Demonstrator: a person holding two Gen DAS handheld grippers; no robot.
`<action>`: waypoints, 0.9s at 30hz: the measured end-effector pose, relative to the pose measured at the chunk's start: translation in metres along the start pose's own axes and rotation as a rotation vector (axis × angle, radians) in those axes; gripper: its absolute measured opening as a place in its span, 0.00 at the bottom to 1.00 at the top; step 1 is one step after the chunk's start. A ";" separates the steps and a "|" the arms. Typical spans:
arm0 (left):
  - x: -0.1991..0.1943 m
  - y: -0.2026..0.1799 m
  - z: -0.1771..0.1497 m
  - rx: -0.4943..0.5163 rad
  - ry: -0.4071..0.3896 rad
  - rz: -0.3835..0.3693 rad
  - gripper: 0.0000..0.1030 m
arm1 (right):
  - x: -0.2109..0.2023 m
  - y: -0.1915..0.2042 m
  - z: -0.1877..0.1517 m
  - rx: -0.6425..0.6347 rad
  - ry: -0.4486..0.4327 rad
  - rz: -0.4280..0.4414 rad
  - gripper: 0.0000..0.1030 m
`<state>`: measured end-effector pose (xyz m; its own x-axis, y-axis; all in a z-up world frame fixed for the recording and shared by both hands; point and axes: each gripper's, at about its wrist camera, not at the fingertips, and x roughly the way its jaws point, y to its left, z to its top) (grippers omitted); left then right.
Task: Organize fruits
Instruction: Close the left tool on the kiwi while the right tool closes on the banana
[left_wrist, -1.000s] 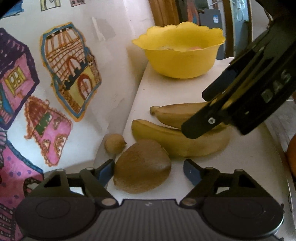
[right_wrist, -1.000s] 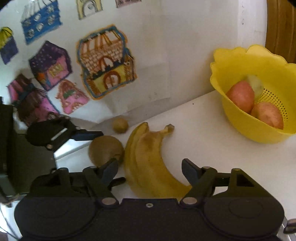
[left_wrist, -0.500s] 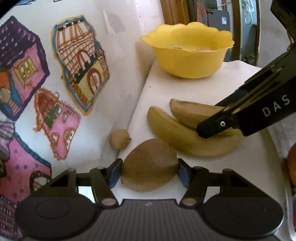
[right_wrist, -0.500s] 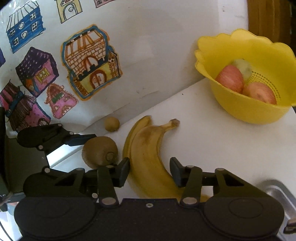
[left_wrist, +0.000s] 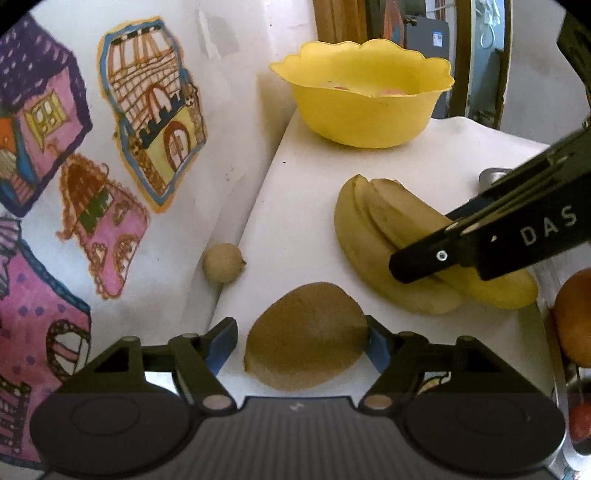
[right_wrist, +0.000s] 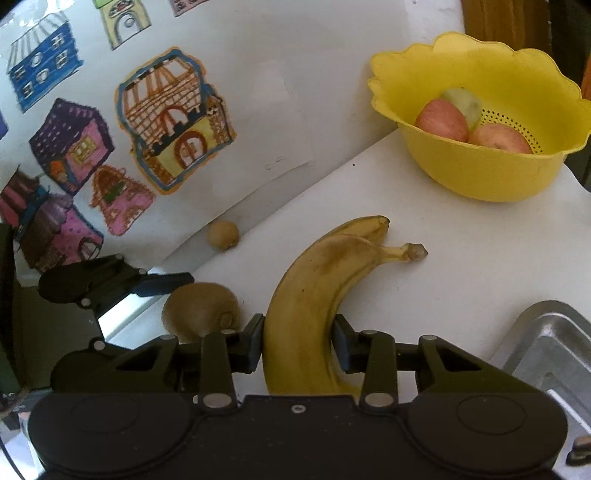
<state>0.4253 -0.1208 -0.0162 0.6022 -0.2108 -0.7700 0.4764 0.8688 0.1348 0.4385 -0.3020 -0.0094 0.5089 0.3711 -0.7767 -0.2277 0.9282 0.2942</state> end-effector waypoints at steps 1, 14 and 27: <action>0.001 0.001 0.000 -0.003 -0.004 -0.014 0.75 | 0.002 -0.002 0.000 0.018 -0.003 0.001 0.40; -0.010 0.000 -0.014 -0.067 0.012 -0.018 0.64 | -0.007 0.015 -0.019 0.076 -0.078 -0.032 0.38; -0.053 0.020 -0.060 -0.187 0.020 0.013 0.65 | -0.052 0.065 -0.083 0.105 -0.208 0.009 0.38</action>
<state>0.3644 -0.0655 -0.0104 0.5933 -0.1919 -0.7817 0.3405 0.9398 0.0277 0.3287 -0.2631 0.0038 0.6698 0.3672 -0.6453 -0.1510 0.9184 0.3658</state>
